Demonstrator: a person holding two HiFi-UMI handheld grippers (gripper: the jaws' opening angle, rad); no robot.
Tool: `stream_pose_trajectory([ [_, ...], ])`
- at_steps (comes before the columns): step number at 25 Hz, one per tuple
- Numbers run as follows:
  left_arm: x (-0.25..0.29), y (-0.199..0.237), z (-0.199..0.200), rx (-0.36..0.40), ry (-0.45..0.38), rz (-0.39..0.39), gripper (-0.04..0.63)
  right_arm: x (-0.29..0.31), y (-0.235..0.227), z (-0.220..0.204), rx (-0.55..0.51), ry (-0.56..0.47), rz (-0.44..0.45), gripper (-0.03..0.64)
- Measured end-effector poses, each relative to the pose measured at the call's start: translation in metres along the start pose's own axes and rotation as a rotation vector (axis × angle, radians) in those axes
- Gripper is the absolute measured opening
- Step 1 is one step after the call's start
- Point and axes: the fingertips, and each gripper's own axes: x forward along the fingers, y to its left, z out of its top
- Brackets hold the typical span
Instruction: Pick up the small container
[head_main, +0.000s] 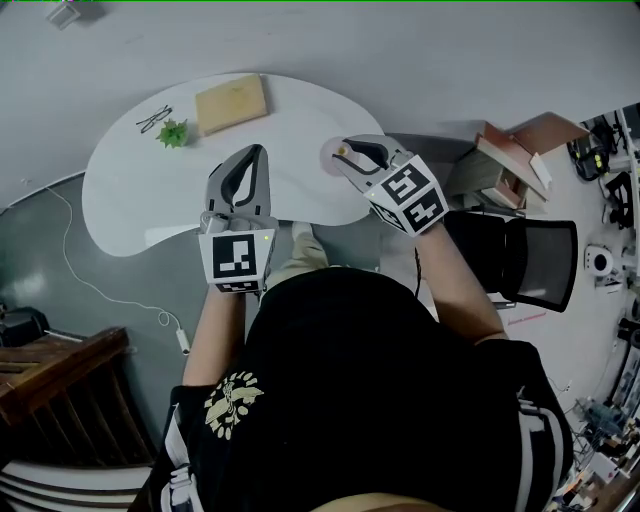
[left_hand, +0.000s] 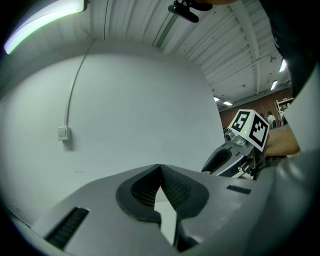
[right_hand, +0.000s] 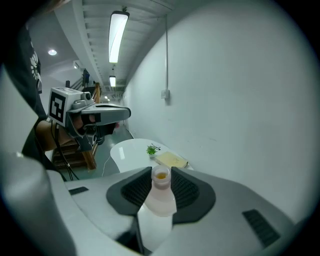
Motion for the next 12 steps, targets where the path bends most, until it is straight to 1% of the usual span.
stream_pose_trajectory([
  [5,-0.016,-0.019,0.008,0.009,-0.007,-0.002,0.021,-0.025,0.012,0.019,-0.030,-0.043,0.012,0.135],
  [12,-0.033,-0.041,0.019,0.012,-0.022,-0.024,0.021,-0.051,0.034,0.026,-0.022,-0.077,0.051,0.135],
])
